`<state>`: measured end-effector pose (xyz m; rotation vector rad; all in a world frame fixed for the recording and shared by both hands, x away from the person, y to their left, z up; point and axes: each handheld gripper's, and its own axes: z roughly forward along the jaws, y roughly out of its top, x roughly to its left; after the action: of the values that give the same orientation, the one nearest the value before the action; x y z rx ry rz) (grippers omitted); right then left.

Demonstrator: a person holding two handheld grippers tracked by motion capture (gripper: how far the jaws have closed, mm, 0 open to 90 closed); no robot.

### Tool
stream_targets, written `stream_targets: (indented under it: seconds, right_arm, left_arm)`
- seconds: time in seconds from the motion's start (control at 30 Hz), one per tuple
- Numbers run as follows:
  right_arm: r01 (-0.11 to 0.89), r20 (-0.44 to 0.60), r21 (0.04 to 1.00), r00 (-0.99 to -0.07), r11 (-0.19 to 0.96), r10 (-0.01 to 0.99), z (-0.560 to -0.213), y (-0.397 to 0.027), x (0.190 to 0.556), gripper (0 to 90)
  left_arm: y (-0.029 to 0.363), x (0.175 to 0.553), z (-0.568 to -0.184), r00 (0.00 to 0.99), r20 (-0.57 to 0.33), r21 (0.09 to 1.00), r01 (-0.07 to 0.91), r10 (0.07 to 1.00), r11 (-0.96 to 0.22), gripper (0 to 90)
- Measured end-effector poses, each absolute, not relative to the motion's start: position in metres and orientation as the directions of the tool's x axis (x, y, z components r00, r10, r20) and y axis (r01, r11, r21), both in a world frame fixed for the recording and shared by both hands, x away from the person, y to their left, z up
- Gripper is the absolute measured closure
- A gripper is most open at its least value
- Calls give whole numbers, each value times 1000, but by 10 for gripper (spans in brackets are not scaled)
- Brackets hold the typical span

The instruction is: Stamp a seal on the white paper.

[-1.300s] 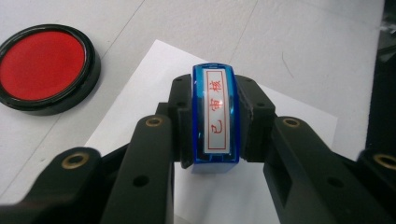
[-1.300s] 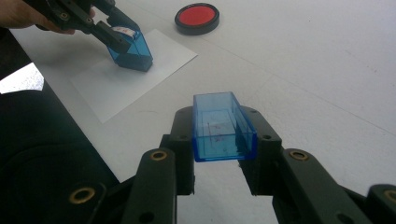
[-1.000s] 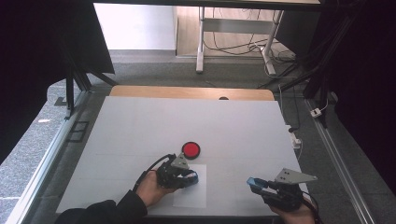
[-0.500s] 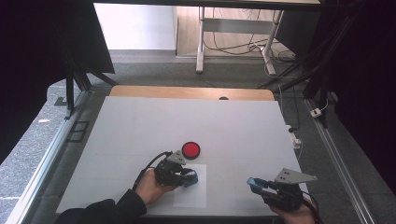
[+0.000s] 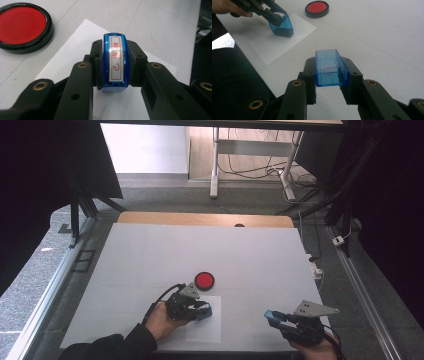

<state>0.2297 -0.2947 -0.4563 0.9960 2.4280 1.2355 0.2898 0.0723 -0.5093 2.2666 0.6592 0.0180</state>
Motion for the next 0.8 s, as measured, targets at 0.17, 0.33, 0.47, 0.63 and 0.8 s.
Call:
stream_targets:
  seconds: [0.17,0.33,0.47,0.63,0.8]
  right_arm:
    - [465,88,784,-739,412,668,-456,-295,230,683]
    - [464,90,786,-740,409,666,-456,-295,230,683]
    - [465,88,783,-740,413,667,-456,-295,230,683]
    - [463,90,786,-741,409,665,-456,-295,230,683]
    - [463,87,785,-740,412,667,-456,-295,230,683]
  left_arm:
    - [76,295,-512,851,-248,681,493,464,-542,704]
    - [74,292,-510,857,-216,677,477,468,-560,703]
    - [70,288,-508,868,-163,671,447,470,-592,703]
    - [65,285,-504,873,-125,654,430,471,-623,701]
    - [65,288,-503,874,-135,645,435,467,-628,699]
